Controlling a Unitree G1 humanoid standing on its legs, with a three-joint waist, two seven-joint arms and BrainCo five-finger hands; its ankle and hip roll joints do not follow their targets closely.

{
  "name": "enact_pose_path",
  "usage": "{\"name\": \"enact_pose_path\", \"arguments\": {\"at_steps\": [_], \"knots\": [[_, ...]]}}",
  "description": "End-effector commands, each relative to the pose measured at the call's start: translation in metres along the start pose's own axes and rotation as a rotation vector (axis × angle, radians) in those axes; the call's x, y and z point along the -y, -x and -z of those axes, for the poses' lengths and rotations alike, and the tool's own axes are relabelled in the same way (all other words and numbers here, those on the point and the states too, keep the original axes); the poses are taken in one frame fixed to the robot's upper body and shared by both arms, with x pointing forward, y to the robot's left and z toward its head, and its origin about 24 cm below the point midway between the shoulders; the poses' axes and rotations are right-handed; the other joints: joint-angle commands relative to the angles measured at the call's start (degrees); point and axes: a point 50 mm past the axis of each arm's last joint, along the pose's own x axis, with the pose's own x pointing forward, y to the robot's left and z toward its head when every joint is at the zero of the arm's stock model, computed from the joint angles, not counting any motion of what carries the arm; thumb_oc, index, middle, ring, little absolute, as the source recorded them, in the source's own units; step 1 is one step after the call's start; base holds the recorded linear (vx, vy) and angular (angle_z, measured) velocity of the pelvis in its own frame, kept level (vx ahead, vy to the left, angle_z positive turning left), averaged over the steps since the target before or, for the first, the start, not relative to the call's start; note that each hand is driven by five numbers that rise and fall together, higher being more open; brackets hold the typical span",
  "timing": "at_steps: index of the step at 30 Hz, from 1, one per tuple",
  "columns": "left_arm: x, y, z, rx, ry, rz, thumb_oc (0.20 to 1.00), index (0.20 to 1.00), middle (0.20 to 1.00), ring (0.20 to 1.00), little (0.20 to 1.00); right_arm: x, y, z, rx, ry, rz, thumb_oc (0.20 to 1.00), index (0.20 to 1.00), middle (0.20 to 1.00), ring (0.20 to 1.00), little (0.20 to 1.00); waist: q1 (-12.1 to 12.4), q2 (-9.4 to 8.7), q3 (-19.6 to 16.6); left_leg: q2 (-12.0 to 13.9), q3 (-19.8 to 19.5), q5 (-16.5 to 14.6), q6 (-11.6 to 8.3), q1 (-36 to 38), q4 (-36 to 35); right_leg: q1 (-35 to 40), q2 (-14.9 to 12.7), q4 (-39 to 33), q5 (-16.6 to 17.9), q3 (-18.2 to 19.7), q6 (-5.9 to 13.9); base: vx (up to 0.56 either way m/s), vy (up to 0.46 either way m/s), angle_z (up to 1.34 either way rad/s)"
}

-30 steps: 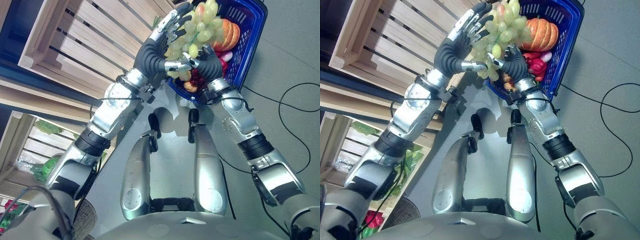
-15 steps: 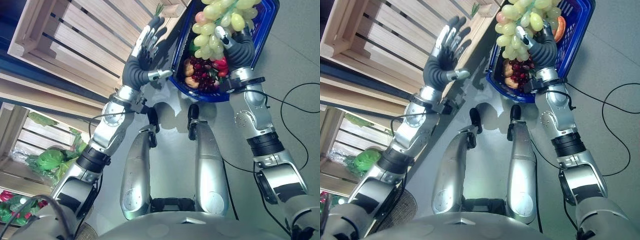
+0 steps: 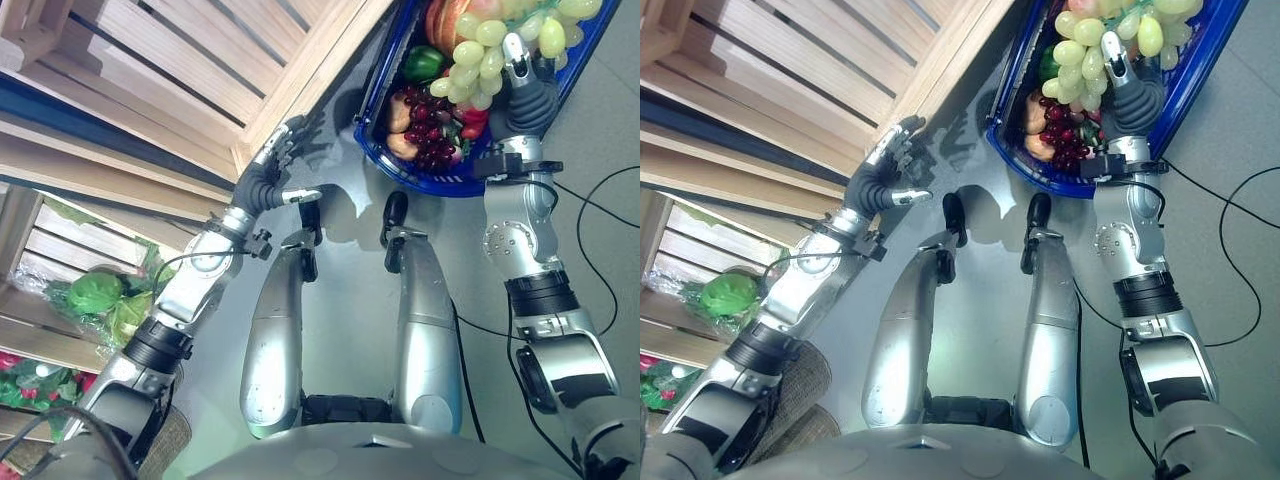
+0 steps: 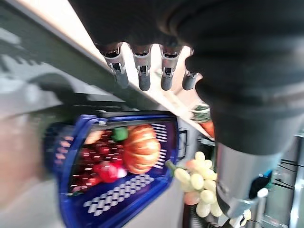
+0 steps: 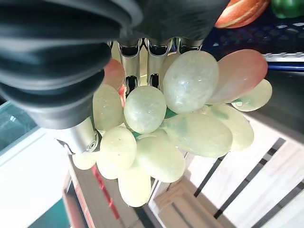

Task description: Pick up fruits and vegetables into the basket

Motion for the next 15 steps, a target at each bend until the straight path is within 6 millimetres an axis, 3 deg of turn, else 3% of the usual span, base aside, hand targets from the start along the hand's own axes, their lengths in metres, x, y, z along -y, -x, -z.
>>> {"name": "enact_pose_path", "arguments": {"at_steps": [1, 8, 15], "knots": [[0.010, 0.007, 0.006, -0.022, 0.088, 0.073, 1.000, 1.000, 1.000, 1.000, 1.000, 0.011, -0.013, -0.029, 0.069, -0.017, -0.020, 0.200, 0.200, 0.200, 0.200, 0.200, -0.98, 8.14, -2.86, -2.54, 1.73, -6.95, 3.27, -1.35, 1.27, 0.10, 1.33, 1.04, -4.18, -2.79, 3.65, 0.00, 0.000, 0.00], [0.010, 0.013, 0.040, -0.201, 0.108, 0.126, 1.000, 1.000, 1.000, 1.000, 1.000, 0.071, -0.023, -0.020, -0.062, -0.190, 0.232, 0.200, 0.200, 0.200, 0.200, 0.200, 0.61, 10.13, -2.86, -2.40, 1.05, -5.87, 3.21, -4.73, 0.41, -4.05, 0.76, 2.48, -4.19, -2.61, 3.69, 0.00, 0.009, 0.01], [0.019, 0.021, 0.071, -0.301, 0.166, 0.123, 1.000, 1.000, 1.000, 1.000, 1.000, 0.110, -0.019, -0.015, -0.103, -0.438, 0.482, 0.200, 0.200, 0.200, 0.200, 0.200, 1.26, 11.67, -2.86, -2.62, 0.48, -5.27, 3.03, -5.60, -0.70, -5.55, 0.98, 3.02, -4.56, -2.03, 3.36, 0.01, 0.019, 0.00]]}}
